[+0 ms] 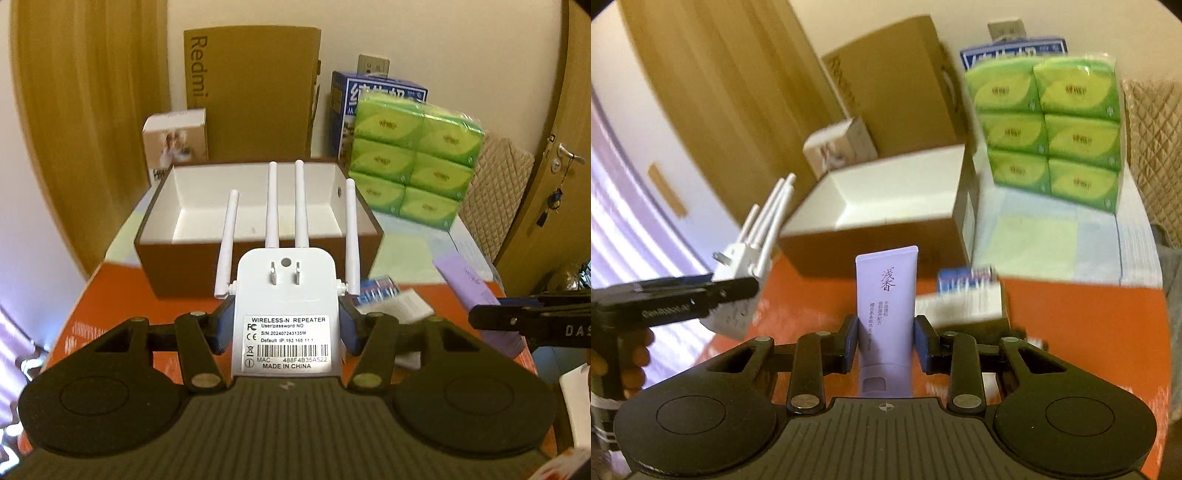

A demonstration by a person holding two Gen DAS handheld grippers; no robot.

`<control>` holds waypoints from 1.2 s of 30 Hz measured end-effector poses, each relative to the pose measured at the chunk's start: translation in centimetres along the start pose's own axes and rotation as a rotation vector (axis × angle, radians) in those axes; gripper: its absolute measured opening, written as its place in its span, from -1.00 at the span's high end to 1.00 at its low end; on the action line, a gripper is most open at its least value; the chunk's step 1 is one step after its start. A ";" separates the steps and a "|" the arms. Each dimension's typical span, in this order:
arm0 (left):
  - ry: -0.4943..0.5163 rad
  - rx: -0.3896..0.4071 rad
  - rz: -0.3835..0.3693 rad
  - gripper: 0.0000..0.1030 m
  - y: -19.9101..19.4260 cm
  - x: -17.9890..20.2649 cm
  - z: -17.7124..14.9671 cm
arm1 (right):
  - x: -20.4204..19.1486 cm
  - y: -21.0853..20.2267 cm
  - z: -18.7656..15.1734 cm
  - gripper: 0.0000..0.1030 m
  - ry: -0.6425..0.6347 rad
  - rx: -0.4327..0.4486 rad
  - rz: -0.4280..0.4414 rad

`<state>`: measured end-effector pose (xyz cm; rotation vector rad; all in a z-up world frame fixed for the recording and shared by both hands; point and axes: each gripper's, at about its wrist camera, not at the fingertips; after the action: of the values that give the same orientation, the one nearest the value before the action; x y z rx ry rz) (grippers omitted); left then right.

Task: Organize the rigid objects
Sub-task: 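Carry the repeater and lavender tube over the brown box and lower them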

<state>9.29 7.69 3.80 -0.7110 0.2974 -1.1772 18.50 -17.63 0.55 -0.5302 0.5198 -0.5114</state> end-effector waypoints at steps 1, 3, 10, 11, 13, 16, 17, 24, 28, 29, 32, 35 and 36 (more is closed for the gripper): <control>0.006 0.007 -0.001 0.00 0.5 -0.2 0.9 | 0.0 0.5 0.8 0.43 0.005 0.013 -0.001; 0.014 0.015 -0.001 0.00 1.6 -0.8 2.5 | -0.1 1.4 2.3 0.43 0.009 0.031 0.000; 0.031 0.019 0.029 0.00 6.3 -3.8 8.0 | -0.1 6.4 7.8 0.43 -0.008 0.067 -0.022; 0.033 0.017 0.034 0.00 7.0 -4.3 8.7 | 0.0 7.2 8.5 0.43 -0.007 0.071 -0.029; 0.038 0.009 0.043 0.00 8.8 -5.2 10.0 | 0.4 8.8 10.0 0.43 -0.006 0.076 -0.047; 0.039 -0.014 0.057 0.00 11.5 -6.6 11.8 | 1.0 11.2 12.0 0.43 -0.008 0.081 -0.080; 0.040 -0.024 0.060 0.00 12.5 -7.1 12.2 | 1.3 11.8 12.5 0.43 -0.008 0.079 -0.087; 0.056 -0.134 0.065 0.00 19.4 -9.1 13.3 | 3.3 18.8 14.0 0.43 0.002 -0.012 -0.174; 0.061 -0.209 0.062 0.00 23.1 -9.9 12.6 | 4.3 22.5 13.4 0.43 0.001 -0.094 -0.219; 0.063 -0.227 0.062 0.00 23.8 -9.9 12.3 | 4.5 23.2 13.2 0.43 -0.003 -0.114 -0.229; 0.068 -0.273 0.062 0.00 25.8 -10.2 11.5 | 5.1 25.1 12.8 0.43 -0.016 -0.162 -0.258; 0.070 -0.304 0.059 0.00 27.1 -10.5 11.1 | 5.4 26.2 12.7 0.43 -0.025 -0.188 -0.272; 0.072 -0.312 0.061 0.00 27.5 -10.6 11.0 | 5.5 26.5 12.8 0.43 -0.028 -0.192 -0.275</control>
<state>31.72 26.77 -7.27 -0.9252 0.5682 -1.1117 38.42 3.27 -7.27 -0.7978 0.4742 -0.7191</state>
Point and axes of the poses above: each gripper's, at about its wrist camera, not at the fingertips, and y roughly the way its jaws point, x to its right, z to its top, and after that the axes turned 8 degrees about -y, right-handed
